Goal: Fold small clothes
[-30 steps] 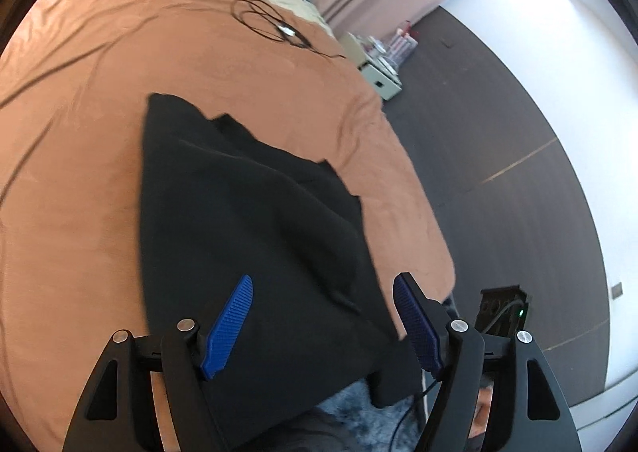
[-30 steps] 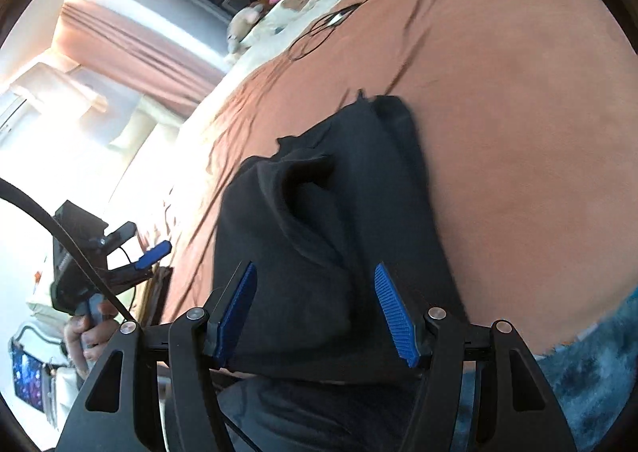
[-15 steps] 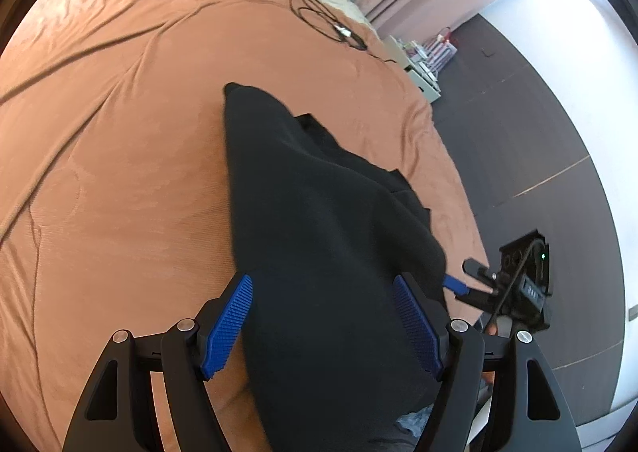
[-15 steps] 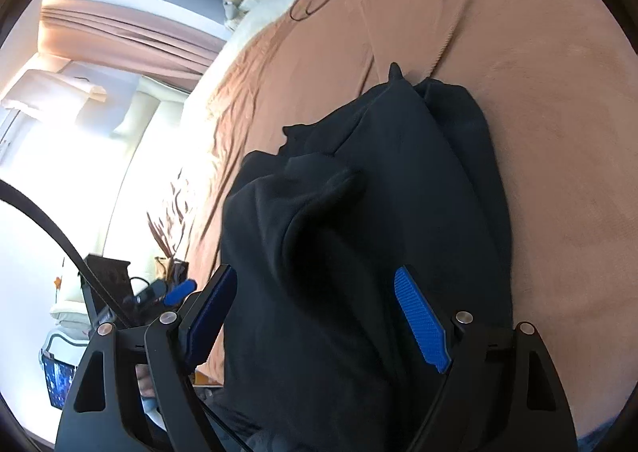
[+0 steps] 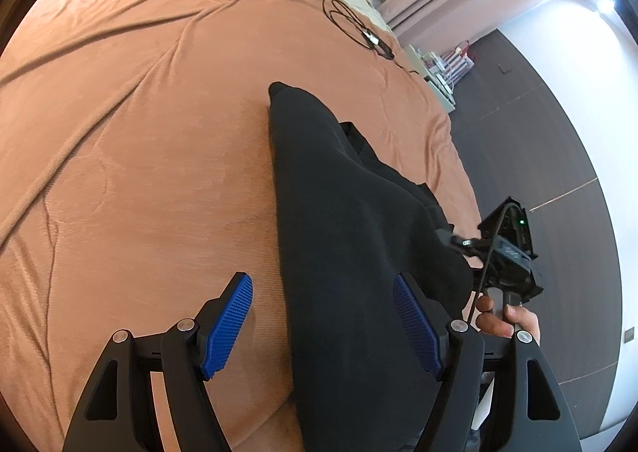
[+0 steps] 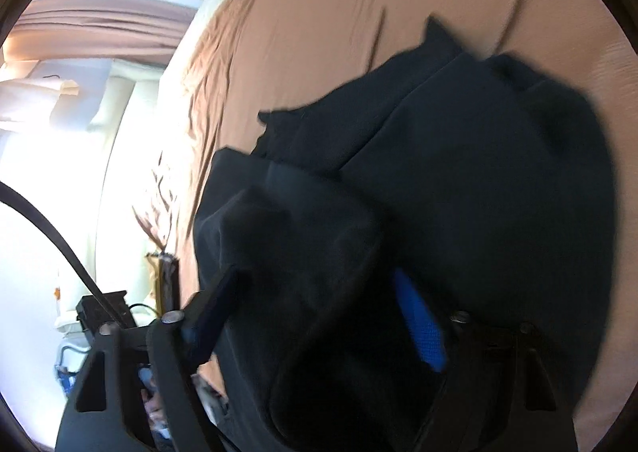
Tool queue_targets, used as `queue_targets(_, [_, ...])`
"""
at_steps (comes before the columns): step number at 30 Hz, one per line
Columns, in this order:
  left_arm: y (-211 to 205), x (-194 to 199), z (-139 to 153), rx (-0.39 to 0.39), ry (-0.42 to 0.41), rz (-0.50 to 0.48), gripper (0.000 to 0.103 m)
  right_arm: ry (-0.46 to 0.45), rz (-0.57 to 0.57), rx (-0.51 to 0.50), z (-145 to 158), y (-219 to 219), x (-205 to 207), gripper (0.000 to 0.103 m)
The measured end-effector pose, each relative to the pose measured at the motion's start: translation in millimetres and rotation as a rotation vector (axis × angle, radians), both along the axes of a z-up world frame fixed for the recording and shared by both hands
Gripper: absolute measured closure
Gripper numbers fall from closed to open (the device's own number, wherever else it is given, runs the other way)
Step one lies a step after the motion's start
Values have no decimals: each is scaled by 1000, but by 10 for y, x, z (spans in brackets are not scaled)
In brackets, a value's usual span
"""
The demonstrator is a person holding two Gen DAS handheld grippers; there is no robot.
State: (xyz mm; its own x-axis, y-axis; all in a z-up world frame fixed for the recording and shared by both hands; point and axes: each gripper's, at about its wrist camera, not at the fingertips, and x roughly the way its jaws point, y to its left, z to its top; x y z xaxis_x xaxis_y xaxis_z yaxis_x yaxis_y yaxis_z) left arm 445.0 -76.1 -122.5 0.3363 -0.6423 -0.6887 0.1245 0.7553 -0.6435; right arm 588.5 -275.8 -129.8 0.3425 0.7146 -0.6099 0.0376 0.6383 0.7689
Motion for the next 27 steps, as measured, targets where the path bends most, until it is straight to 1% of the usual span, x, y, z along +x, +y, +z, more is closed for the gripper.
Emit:
queue_targets(1, [20,-5,3,0,-1,1,29,11,14,8,-8,31,32,57])
queue_targets(2, [43,-17,15,0,-4,3,29,15,25,8,-6,48,44,66])
queue_targets(3, [67,-22,22,1,-5,6,29,7,30,-4,15,47,52,70])
queue_targets(4, [85,-28,30,1,-7,9,29,-4,31,-17,37,38,61,82])
queue_targets(5, [105,-41,43,0,-9,11,29,-20,29,-38,87,29,51,91])
queue_targets(7, [142,-64,85,-2,-17,17,29,-64,18,-71,218,0,10,96])
queue_targets(13, [180,-106,173,-13,-33,25,29,-207,19,-204,685,45,-227,98])
queue_targets(16, [185,-142,224,-19,-43,20,29,-263,-2,-247,911,-7,-369,99])
queue_targets(21, [175,-164,285,-16,-53,17,29,-291,-15,-277,1083,-120,-510,99])
queue_targets(27, [121,-168,286,-18,-54,12,29,-313,-45,-335,1206,-62,-578,99])
